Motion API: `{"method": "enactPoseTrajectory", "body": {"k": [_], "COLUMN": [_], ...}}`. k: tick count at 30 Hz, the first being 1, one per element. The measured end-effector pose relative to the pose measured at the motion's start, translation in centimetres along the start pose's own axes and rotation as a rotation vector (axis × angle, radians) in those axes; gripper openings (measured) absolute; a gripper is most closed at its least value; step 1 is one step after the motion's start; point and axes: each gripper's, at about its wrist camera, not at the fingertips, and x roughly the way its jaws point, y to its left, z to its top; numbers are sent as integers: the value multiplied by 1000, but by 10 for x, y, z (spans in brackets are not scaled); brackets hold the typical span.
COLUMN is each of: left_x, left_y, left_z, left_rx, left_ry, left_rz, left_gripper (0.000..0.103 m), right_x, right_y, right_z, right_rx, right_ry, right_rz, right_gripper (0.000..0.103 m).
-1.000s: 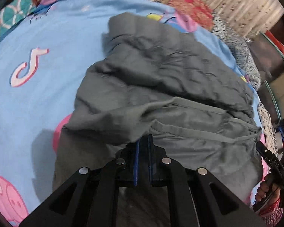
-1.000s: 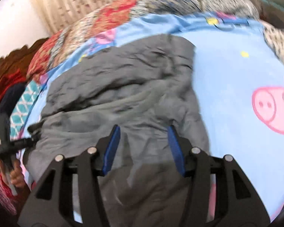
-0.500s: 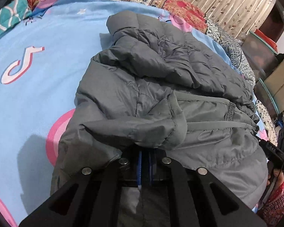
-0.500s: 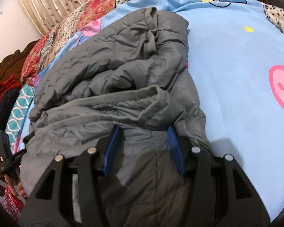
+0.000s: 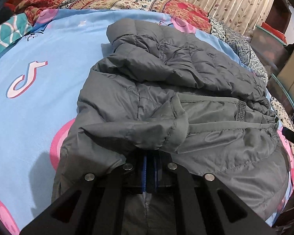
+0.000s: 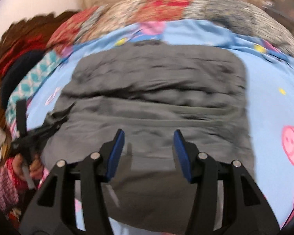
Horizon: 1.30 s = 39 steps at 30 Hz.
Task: Fold large clothes
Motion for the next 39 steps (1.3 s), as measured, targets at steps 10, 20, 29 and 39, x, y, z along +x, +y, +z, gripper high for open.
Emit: {"method": "enactPoseTrajectory", "body": {"k": [10, 20, 29, 39], "left_x": [1, 0, -1, -51], "left_y": [-2, -2, -2, -20], "left_z": [0, 0, 0, 17], "left_rx": [5, 4, 1, -78], "left_ry": [-3, -5, -12, -90], "left_rz": [7, 3, -5, -91], "left_gripper": [20, 20, 20, 20], "right_x": [53, 63, 89, 106], "right_y": [34, 49, 45, 25], "right_z": [16, 14, 24, 12], "right_rx": [-86, -82, -74, 37], "right_ry": [121, 85, 78, 106], "right_rz": [57, 73, -11, 39], "right_gripper": [50, 5, 4, 5]}}
